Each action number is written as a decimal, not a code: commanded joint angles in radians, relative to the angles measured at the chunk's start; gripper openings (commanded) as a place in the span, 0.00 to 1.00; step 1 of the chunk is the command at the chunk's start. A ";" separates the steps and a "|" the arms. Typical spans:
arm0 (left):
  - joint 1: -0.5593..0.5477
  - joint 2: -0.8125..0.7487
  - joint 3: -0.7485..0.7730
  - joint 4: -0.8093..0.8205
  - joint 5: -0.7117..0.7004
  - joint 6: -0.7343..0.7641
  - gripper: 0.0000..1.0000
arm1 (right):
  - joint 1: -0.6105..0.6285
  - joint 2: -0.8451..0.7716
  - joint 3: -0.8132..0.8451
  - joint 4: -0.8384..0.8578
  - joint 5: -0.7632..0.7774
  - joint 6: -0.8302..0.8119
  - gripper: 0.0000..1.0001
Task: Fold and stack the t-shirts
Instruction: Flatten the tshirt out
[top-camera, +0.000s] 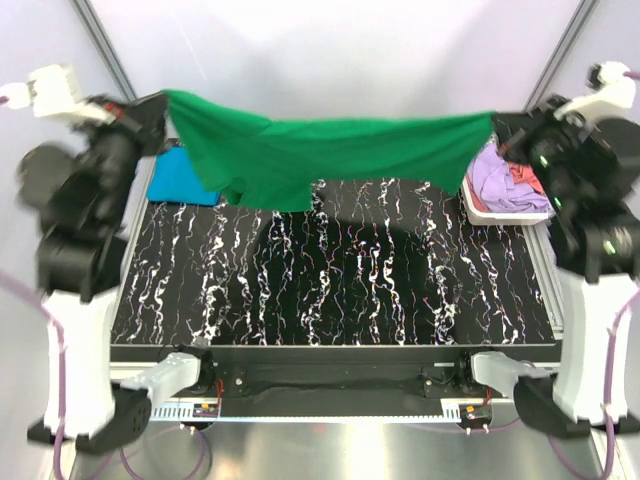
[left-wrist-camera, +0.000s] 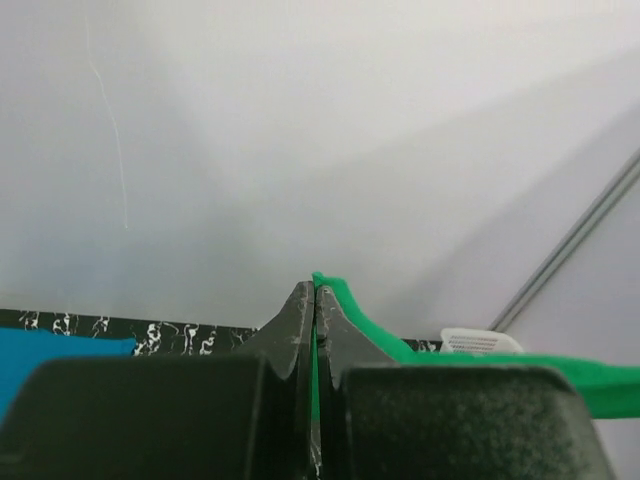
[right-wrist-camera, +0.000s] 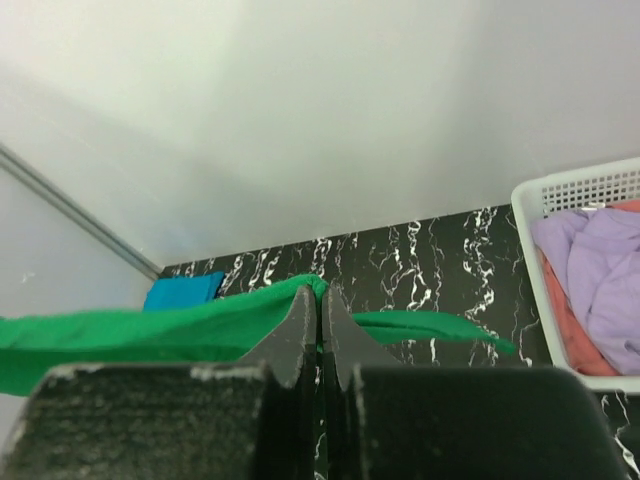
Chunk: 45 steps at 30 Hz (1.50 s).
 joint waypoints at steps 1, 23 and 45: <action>0.003 -0.090 0.050 -0.068 0.010 -0.006 0.00 | -0.003 -0.103 0.056 -0.142 -0.033 -0.018 0.00; 0.003 0.292 0.321 -0.112 0.044 0.040 0.00 | -0.003 -0.002 0.023 0.026 0.042 -0.025 0.00; 0.034 0.793 -0.002 0.402 0.081 0.156 0.00 | -0.051 0.556 -0.390 0.677 -0.010 -0.037 0.00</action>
